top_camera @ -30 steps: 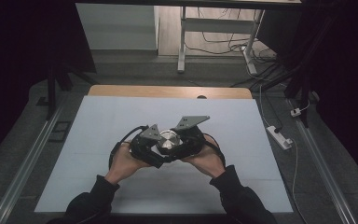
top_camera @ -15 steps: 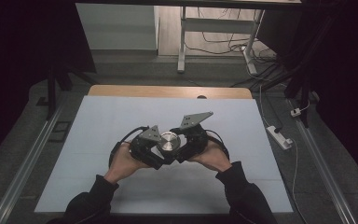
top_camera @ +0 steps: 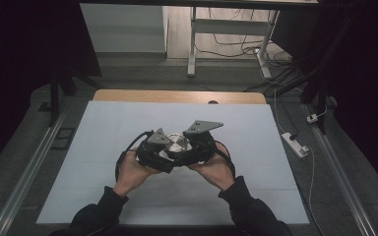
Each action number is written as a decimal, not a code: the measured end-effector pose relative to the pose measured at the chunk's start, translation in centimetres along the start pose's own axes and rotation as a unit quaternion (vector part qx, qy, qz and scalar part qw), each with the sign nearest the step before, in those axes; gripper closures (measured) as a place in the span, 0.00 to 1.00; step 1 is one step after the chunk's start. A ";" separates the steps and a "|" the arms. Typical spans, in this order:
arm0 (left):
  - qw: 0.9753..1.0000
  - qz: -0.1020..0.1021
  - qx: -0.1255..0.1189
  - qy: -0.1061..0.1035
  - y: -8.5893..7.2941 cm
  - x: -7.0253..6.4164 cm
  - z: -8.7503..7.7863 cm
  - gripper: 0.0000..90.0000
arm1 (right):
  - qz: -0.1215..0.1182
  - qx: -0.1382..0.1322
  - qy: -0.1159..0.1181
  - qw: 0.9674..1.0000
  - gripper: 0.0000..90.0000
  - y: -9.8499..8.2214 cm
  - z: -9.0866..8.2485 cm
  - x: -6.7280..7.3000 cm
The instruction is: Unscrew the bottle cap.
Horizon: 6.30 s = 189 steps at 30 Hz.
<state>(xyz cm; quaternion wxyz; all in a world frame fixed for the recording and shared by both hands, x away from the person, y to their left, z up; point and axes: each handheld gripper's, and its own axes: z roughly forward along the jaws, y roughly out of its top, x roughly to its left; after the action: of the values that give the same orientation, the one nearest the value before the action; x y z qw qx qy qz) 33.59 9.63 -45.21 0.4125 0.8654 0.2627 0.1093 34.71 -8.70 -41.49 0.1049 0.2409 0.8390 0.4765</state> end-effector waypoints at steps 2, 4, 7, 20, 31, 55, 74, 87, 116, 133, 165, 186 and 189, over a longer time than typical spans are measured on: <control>1.000 0.002 -0.001 -0.002 0.1 -0.2 0.0 0.17 | 0.001 -0.002 -0.005 1.000 0.18 -0.1 0.1 0.2; 1.000 0.003 -0.001 -0.004 0.1 -0.3 0.0 0.17 | -0.002 -0.006 -0.004 1.000 0.20 -0.2 0.1 0.3; 1.000 0.017 0.000 -0.021 0.1 -0.1 -0.2 0.17 | -0.012 -0.002 0.005 1.000 0.20 -0.1 0.0 0.4; 0.987 0.087 -0.001 -0.132 0.0 0.0 -0.7 0.17 | -0.084 0.010 0.173 0.981 0.20 -0.2 -1.0 -1.6; 0.994 0.060 -0.003 -0.095 -0.1 0.2 -0.4 0.17 | -0.092 -0.001 0.159 0.983 0.08 0.0 -1.9 -1.9; 0.998 0.031 -0.007 -0.048 0.3 -0.1 -0.8 0.17 | -0.039 -0.004 0.036 0.999 0.20 0.2 -0.9 0.3; 0.993 0.062 0.000 -0.097 0.3 -0.2 -0.8 0.17 | -0.064 -0.001 0.154 0.986 0.09 0.3 -2.3 -1.8; 1.000 0.002 -0.009 -0.016 0.3 -0.4 -0.7 0.17 | -0.013 0.000 -0.001 1.000 0.12 0.5 -0.8 0.8; 0.998 0.037 -0.002 -0.060 0.4 -0.4 -1.2 0.17 | -0.046 0.004 0.104 0.994 0.09 0.7 -2.4 -0.9; 0.999 0.037 0.009 -0.038 0.6 -1.0 -0.7 0.17 | -0.043 0.007 0.038 0.998 0.19 0.4 -1.3 0.3; 1.000 0.017 0.001 -0.016 -0.5 1.0 -0.6 0.17 | -0.049 -0.014 0.022 0.998 0.19 0.5 -3.5 0.1; 1.000 0.006 -0.008 0.001 -0.6 2.3 -1.1 0.17 | -0.043 -0.006 0.031 0.999 0.19 -1.2 -4.2 0.5; 1.000 0.005 -0.009 0.004 -0.7 2.5 -1.2 0.17 | -0.044 -0.006 0.034 0.998 0.19 -1.6 -4.2 0.6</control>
<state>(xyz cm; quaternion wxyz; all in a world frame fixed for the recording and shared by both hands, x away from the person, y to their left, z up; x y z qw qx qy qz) 34.92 12.13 -45.01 0.4189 0.8623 0.2591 0.1177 32.05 -12.20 -40.60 0.0984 0.1865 0.8492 0.4841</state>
